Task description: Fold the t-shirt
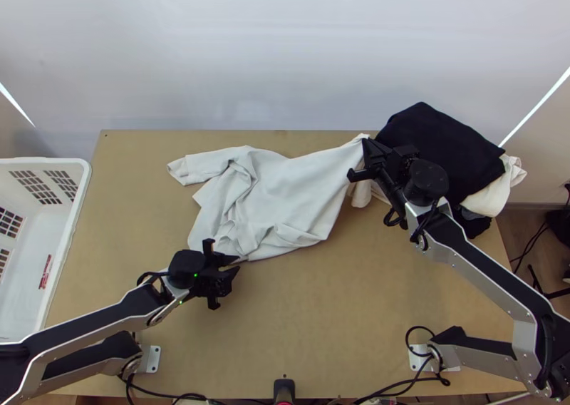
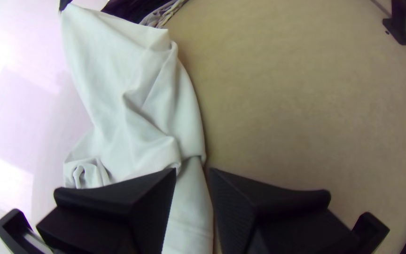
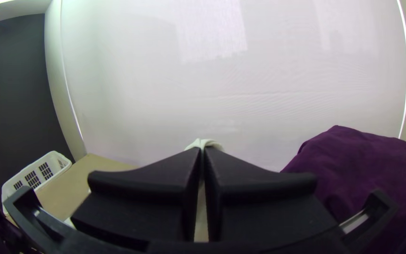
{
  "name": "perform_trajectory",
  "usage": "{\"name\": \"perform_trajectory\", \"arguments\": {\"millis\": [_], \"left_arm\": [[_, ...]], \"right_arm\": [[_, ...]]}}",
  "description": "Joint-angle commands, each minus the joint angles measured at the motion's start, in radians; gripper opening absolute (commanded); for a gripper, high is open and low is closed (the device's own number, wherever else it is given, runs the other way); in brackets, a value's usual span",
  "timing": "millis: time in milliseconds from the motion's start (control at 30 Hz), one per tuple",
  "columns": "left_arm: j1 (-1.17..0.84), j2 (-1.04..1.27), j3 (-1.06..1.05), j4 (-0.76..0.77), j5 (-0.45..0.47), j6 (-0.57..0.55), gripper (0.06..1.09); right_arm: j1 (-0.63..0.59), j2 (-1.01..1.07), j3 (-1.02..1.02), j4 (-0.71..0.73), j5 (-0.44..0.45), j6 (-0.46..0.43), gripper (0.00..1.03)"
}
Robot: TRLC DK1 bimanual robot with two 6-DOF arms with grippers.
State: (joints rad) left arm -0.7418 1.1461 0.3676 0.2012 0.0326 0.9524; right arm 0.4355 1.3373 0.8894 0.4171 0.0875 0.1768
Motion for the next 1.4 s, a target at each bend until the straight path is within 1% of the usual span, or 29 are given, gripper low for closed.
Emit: {"name": "perform_trajectory", "arguments": {"millis": [0,233,867,1100,1367], "left_arm": [[0.051,0.050,0.013,0.060,0.000,0.026,0.46],[0.065,0.086,0.021,0.079,0.000,0.042,0.46],[0.045,0.152,0.063,0.081,0.000,0.025,0.46],[0.065,0.112,0.060,0.049,0.000,0.046,0.46],[0.064,0.124,0.063,0.023,0.000,0.045,0.46]], "right_arm": [[0.000,0.000,-0.001,0.000,0.000,0.003,0.03],[-0.001,0.000,0.002,0.000,0.000,0.001,0.03],[-0.014,0.008,0.013,0.000,0.000,0.001,0.03],[-0.023,0.011,0.008,0.000,0.000,0.001,0.03],[-0.021,0.016,0.010,0.000,0.000,0.003,0.03]]}}
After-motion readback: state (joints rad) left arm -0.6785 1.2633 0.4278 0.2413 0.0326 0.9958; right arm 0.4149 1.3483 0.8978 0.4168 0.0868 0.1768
